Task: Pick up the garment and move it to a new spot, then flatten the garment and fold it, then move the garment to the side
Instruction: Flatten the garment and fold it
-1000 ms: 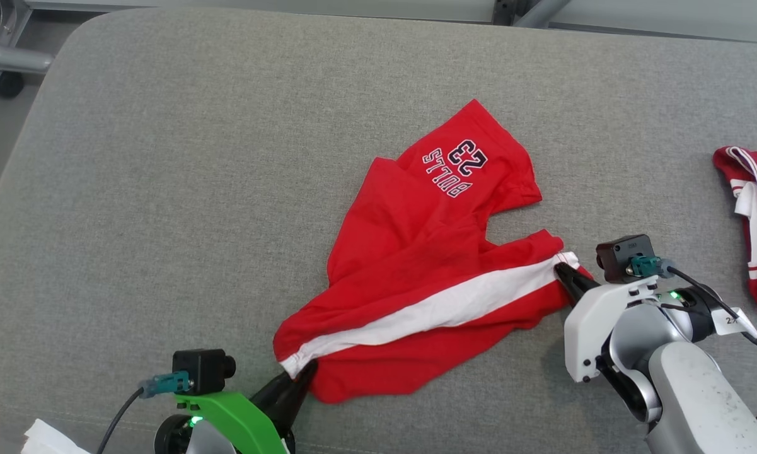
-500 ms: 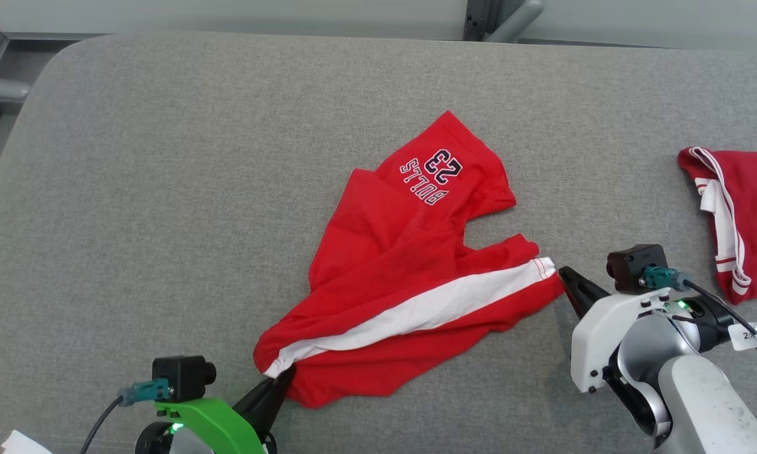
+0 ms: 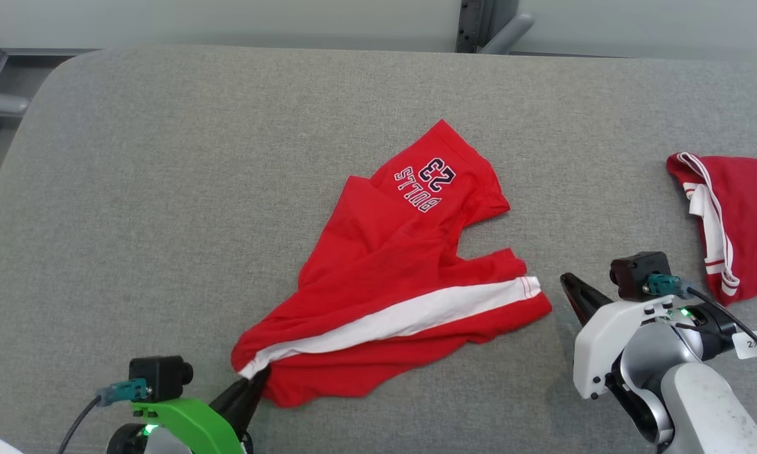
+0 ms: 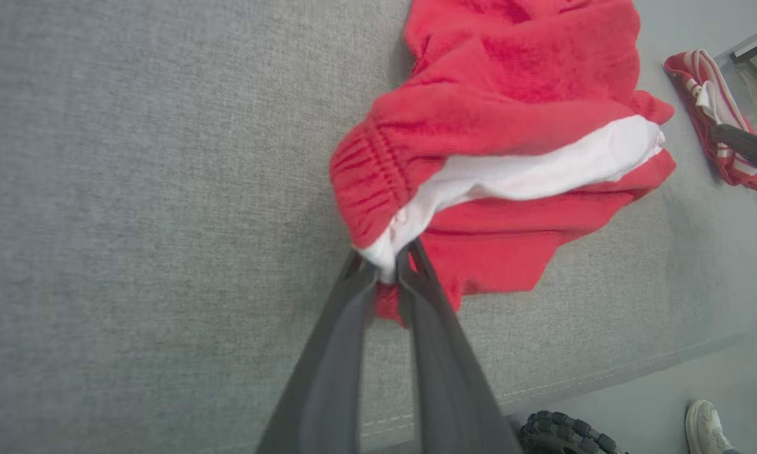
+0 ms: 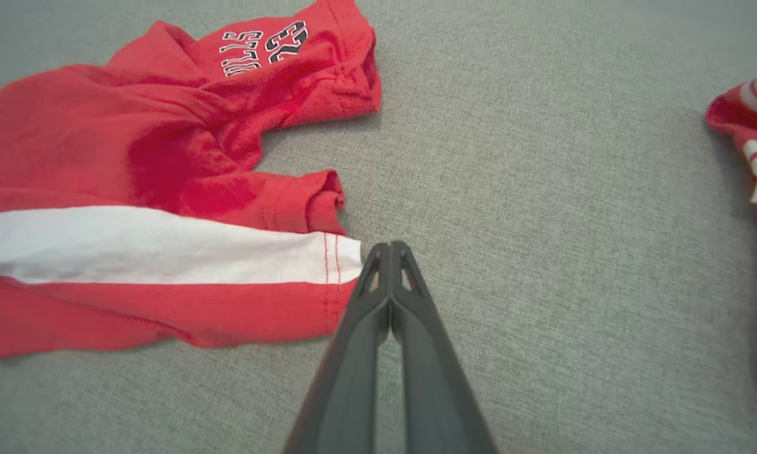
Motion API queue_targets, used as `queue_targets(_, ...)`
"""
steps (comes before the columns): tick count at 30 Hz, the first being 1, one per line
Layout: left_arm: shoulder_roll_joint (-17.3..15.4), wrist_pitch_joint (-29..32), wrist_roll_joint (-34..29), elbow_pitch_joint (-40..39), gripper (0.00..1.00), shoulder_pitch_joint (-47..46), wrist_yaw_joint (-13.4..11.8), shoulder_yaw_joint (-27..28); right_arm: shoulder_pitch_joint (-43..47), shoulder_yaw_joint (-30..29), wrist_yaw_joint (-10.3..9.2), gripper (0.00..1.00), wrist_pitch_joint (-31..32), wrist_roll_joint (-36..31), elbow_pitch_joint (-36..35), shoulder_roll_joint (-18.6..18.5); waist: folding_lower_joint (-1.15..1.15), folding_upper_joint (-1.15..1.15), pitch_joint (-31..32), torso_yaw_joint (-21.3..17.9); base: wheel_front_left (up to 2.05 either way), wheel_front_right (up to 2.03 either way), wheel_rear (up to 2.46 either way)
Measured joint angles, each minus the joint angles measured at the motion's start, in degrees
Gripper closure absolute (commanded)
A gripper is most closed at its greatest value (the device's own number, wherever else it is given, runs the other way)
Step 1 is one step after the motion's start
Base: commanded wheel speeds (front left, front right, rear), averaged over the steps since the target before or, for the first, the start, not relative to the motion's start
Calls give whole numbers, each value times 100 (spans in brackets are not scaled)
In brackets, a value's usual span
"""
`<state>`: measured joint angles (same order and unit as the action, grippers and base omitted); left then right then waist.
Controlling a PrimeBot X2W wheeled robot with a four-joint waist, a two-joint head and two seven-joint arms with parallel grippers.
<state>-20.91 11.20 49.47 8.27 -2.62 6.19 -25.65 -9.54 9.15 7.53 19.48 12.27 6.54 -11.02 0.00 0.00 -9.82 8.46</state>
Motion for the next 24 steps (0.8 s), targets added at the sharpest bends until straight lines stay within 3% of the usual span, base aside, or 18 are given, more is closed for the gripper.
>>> queue_targets(1, -11, -46, -9, 10, 57, 4, -56, 59, 17, -59, 0, 91, -33, -34, -4, 30, 0, 0, 20, -9, 0, 0, 0)
queue_targets(2, -21, -77, -7, 11, 0, 12, -96, 111, 27, -79, -1, 52, -77, -70, -15, 47, 0, 0, 41, -21, 0, 0, 0)
queue_targets(3, -38, -74, 0, 9, 0, 23, -116, 123, 47, -80, -1, 0, -103, -127, -33, 54, 0, 0, 62, -32, 0, 0, 0)
queue_targets(10, -320, -88, -259, -208, 0, 305, -186, 29, 389, -328, 0, 0, -589, -354, -235, 147, 0, 0, 334, -80, 0, 0, 0)
queue_targets(14, -347, -450, -391, -469, 0, 492, -339, 143, 570, -470, 0, 0, -927, -463, -352, 189, 0, 0, 487, -109, 0, 0, 0)
queue_targets(21, -335, -1347, -959, -949, 0, 760, -840, 370, 895, -559, 0, 0, -1829, -648, -479, 256, 0, 0, 812, -188, 0, 0, 0)
queue_targets(24, -305, -1738, -1163, -992, 0, 762, -922, 407, 1011, -539, 0, 0, -2304, -794, -387, 279, 0, 0, 914, -204, 0, 0, 0)
